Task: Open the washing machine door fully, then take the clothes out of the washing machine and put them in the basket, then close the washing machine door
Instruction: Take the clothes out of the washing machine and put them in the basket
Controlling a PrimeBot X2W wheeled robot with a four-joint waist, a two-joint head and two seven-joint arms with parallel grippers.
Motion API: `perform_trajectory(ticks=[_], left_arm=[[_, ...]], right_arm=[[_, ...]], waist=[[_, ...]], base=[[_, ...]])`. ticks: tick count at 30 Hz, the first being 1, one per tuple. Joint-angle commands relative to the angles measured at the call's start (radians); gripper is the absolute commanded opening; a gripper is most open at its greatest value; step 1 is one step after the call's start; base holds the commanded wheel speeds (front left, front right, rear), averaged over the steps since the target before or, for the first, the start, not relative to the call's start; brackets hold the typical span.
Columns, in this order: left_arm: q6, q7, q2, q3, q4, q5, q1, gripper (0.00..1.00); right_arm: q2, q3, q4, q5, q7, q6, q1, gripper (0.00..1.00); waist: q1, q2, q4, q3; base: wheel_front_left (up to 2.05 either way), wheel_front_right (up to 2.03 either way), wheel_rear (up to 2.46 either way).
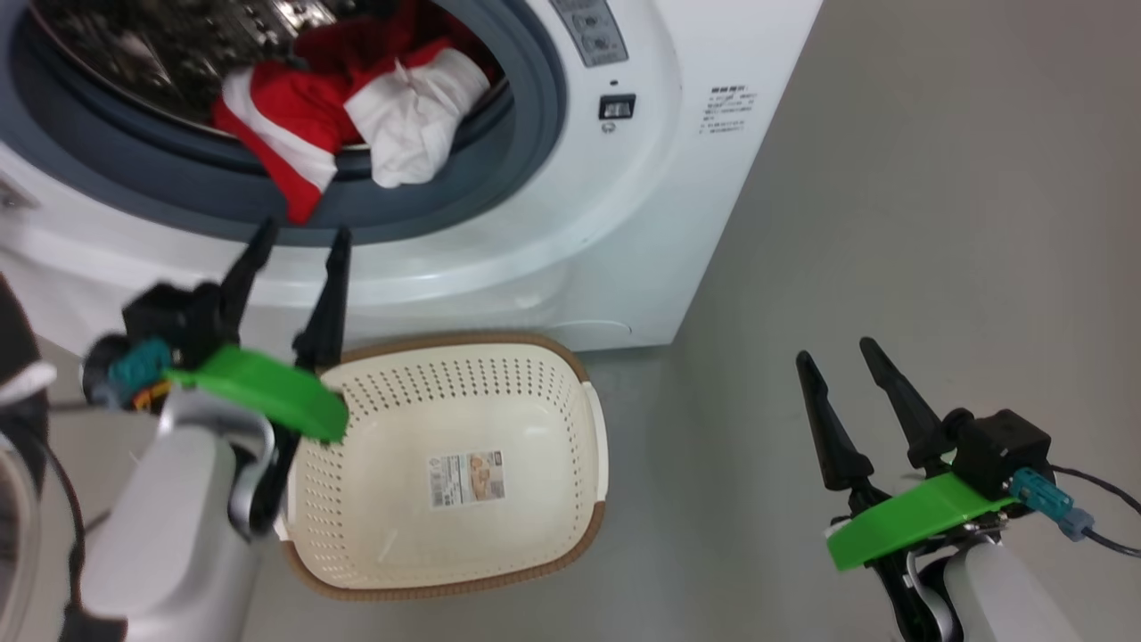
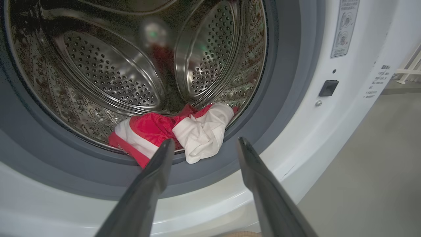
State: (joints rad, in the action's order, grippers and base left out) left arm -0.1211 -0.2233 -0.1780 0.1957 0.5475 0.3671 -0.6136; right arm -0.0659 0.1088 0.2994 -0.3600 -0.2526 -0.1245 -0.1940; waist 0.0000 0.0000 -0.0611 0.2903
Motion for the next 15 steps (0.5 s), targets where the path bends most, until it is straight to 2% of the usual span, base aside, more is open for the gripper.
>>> perform_trajectory(ticks=[1,15], left_arm=[[0.015,0.011,-0.030,-0.021,0.021,-0.020,-0.072,1.00],[0.108,0.101,-0.014,0.036,0.379,-0.098,-0.444,1.00]], right_arm=[[0.003,0.025,-0.026,0.007,-0.009,-0.006,-0.030,1.00],[0.015,0.043,-0.033,-0.013,-0.009,-0.006,-0.102,1.00]], waist=[[0.0000,0.0000,-0.028,0.054],[0.0000,0.0000,-0.053,0.148]], base=[[0.00,0.00,0.00],[0.00,0.00,0.00]])
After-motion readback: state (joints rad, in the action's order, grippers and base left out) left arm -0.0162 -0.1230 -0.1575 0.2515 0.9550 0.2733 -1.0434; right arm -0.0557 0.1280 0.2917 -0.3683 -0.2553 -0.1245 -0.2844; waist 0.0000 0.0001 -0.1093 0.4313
